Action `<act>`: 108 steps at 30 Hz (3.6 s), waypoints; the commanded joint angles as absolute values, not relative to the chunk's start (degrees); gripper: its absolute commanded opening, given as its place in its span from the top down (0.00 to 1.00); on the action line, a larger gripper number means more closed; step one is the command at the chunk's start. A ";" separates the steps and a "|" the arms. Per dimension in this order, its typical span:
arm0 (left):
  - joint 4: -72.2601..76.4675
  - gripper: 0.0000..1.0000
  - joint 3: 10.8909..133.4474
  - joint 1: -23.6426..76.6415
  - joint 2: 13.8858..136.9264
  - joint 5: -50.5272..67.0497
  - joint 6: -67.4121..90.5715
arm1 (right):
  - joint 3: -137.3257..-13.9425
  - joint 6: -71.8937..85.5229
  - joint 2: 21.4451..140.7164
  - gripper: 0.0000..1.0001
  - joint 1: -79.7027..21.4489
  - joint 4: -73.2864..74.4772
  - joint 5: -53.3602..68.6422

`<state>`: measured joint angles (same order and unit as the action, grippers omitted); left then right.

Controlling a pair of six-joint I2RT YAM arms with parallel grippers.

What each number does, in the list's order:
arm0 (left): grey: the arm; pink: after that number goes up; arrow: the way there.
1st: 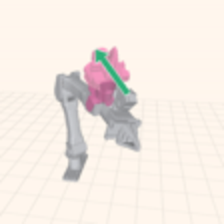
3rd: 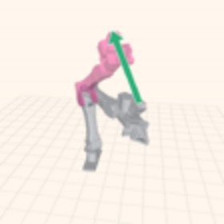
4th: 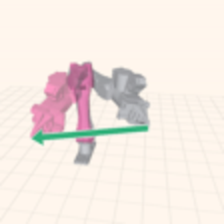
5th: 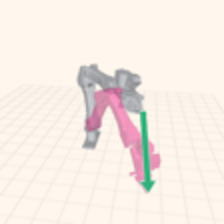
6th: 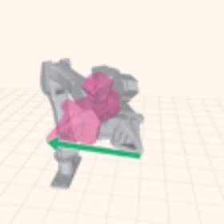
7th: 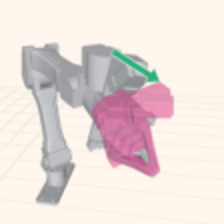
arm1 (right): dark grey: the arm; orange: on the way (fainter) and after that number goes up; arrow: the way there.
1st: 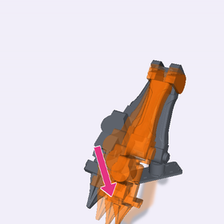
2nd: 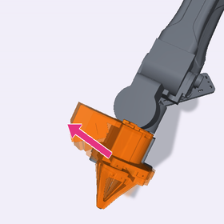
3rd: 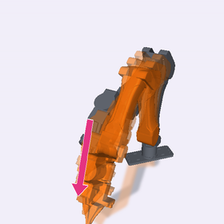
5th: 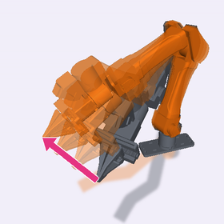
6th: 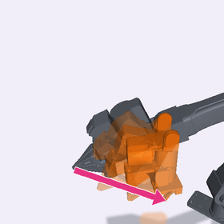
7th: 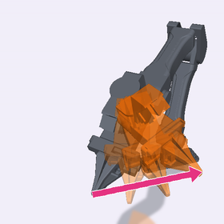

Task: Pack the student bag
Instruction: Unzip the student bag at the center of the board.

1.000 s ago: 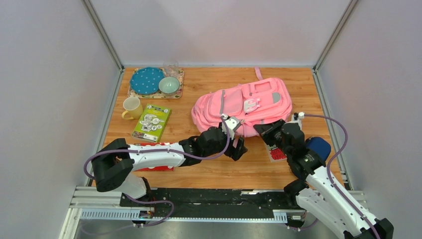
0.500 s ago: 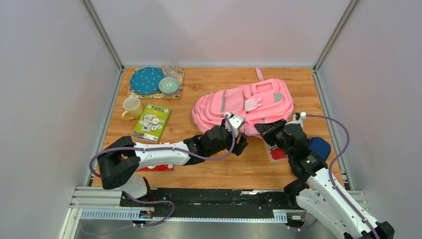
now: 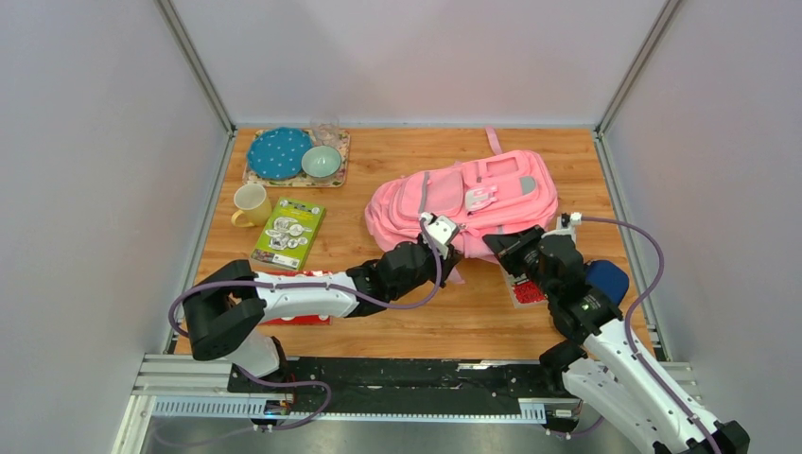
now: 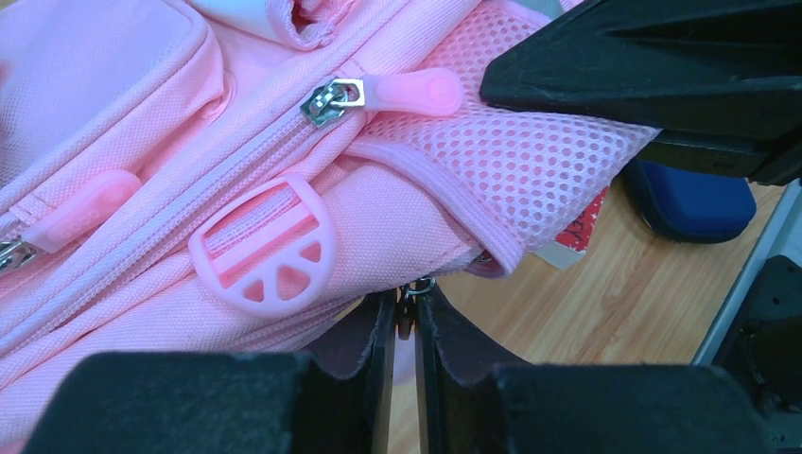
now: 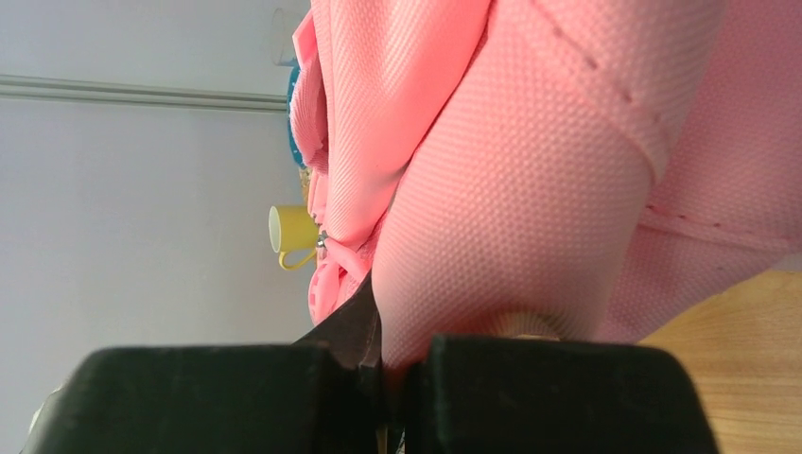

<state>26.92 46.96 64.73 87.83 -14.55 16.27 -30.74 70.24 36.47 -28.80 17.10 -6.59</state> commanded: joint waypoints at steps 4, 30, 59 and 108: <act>35.95 0.96 46.76 64.60 83.06 -15.21 15.99 | -33.40 69.17 36.74 1.00 -29.62 12.48 -1.85; 2.29 1.00 27.08 59.85 58.11 -15.74 10.11 | -42.53 39.56 49.71 1.00 -8.90 18.81 9.27; 17.66 1.00 36.03 60.03 74.88 9.66 20.21 | -26.41 57.87 38.43 0.13 -10.71 16.82 25.49; -6.58 1.00 28.41 57.06 58.47 -8.17 11.07 | -32.61 49.76 55.72 1.00 -24.88 10.55 5.18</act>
<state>3.33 32.60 59.79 65.28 -0.14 14.72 -29.21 59.24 55.07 -29.63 9.78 9.45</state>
